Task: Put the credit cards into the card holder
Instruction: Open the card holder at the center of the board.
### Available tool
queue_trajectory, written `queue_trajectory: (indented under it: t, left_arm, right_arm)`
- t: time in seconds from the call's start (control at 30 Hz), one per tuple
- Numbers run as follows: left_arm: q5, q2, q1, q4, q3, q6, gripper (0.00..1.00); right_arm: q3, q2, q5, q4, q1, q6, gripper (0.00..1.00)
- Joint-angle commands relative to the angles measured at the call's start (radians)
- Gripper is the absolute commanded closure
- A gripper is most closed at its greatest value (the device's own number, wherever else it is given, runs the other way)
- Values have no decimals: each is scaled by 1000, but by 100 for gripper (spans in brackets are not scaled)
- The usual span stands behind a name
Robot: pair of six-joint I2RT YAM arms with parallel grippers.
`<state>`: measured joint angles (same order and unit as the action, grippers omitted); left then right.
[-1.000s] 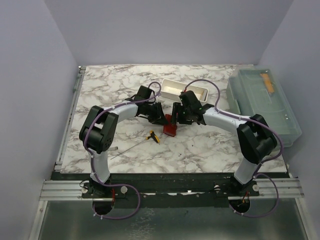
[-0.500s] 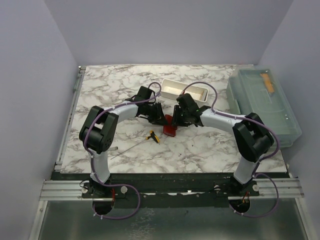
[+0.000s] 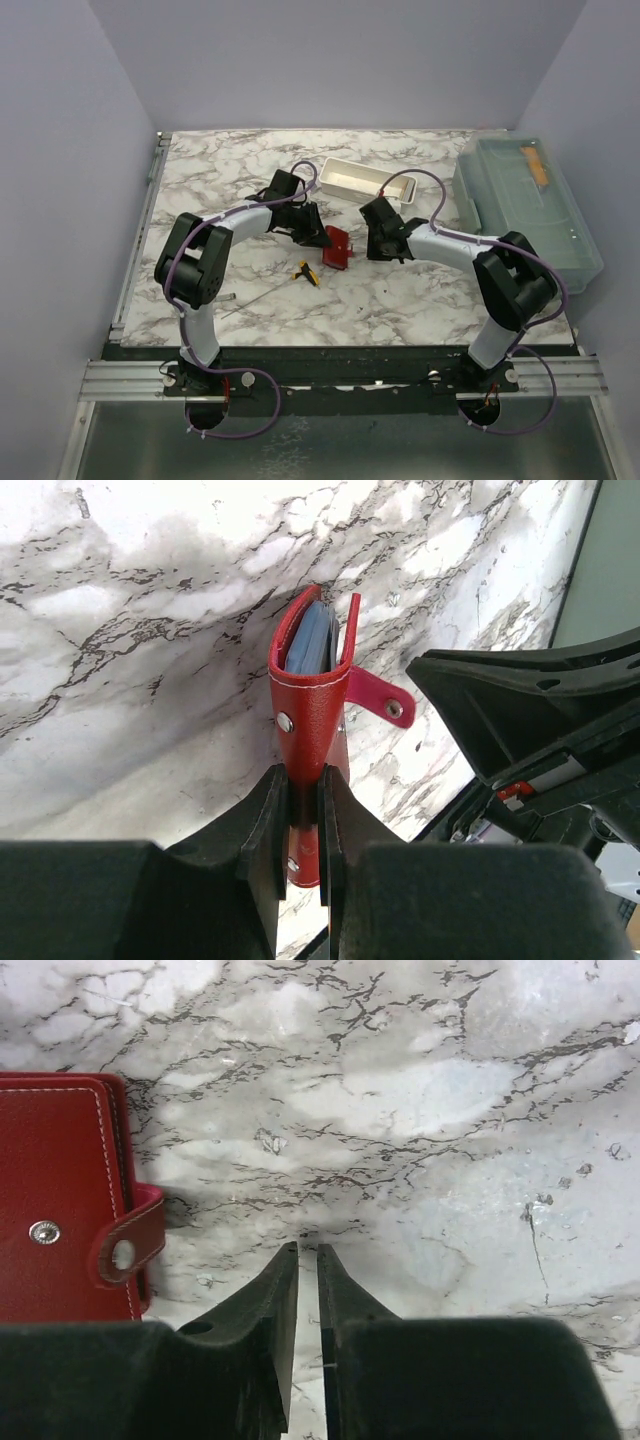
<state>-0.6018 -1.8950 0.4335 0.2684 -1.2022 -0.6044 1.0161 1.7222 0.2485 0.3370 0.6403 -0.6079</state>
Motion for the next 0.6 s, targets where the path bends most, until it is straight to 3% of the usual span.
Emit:
queue_trajectory:
  t: [0.0, 0.2, 0.27, 0.33, 0.47, 0.57]
  left_arm:
    - [-21, 6, -4, 6, -7, 12, 100]
    - [-10, 4, -3, 6, -5, 13, 100]
    - [-10, 5, -3, 6, -5, 14, 100]
    - [-18, 2, -4, 6, -6, 11, 100]
    - [-13, 2, -4, 6, -7, 14, 100]
    - [-18, 2, -4, 7, -6, 13, 100]
  right_arm:
    - [-14, -55, -53, -37, 1, 53, 78]
    - [-13, -87, -180, -134, -2, 66, 58]
    - [-26, -94, -222, -179, -2, 72, 45]
    - [-27, -81, -242, -215, -2, 86, 38]
    - [25, -15, -242, -185, -2, 84, 37]
    - [18, 3, -189, -202, -2, 69, 46]
